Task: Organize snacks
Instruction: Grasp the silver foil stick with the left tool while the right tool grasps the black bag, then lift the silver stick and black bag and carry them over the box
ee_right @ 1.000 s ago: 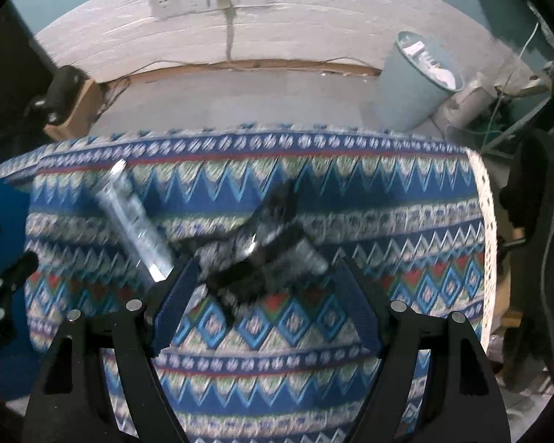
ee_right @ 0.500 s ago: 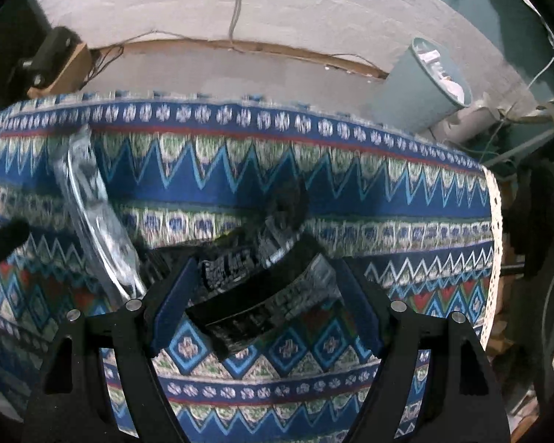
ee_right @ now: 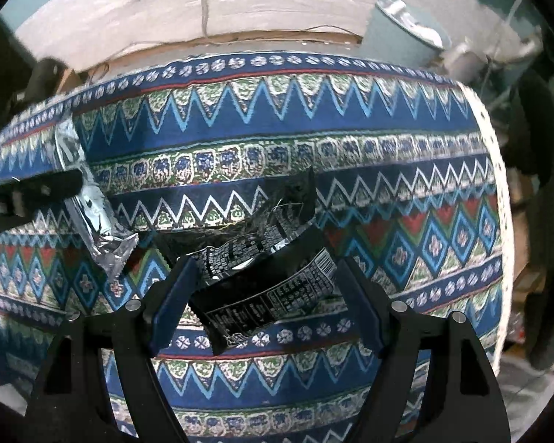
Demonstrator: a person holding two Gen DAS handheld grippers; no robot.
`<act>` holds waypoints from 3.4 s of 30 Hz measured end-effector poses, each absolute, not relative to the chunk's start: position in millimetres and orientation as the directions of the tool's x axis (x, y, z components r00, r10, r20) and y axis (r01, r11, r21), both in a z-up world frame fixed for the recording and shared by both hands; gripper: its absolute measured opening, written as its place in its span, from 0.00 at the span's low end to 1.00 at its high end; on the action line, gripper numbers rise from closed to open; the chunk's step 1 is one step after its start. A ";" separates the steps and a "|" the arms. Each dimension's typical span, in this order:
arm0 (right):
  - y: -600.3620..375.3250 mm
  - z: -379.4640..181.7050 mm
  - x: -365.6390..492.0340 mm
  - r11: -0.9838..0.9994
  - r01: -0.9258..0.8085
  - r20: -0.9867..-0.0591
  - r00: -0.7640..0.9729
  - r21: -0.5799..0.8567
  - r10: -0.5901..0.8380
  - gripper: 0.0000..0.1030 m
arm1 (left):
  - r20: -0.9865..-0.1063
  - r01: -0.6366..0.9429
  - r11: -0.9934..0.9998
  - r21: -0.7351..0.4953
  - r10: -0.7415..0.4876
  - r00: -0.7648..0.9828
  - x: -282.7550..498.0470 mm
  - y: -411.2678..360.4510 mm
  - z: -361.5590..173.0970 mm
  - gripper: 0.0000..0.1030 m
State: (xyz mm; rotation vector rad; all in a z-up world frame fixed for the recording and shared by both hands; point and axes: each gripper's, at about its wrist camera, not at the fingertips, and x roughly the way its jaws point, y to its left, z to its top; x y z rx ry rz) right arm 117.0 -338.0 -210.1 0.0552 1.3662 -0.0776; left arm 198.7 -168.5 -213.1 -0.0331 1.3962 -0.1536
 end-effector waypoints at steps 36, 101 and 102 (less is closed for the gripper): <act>-391.9 -198.9 65.8 0.926 0.340 -0.976 0.191 0.164 0.103 0.75 | -0.990 0.322 0.946 0.036 -0.010 0.140 106.7 -135.9 -223.8 0.60; -190.7 -73.4 94.4 0.971 -0.231 -0.887 0.432 0.066 0.163 0.63 | -0.852 0.173 0.980 0.094 -0.010 0.524 71.9 -35.0 -59.9 0.29; -184.0 -71.1 95.5 0.967 -0.245 -0.886 0.432 0.066 0.170 0.63 | -0.849 0.161 0.982 0.094 -0.005 0.528 70.7 -28.5 -57.3 0.29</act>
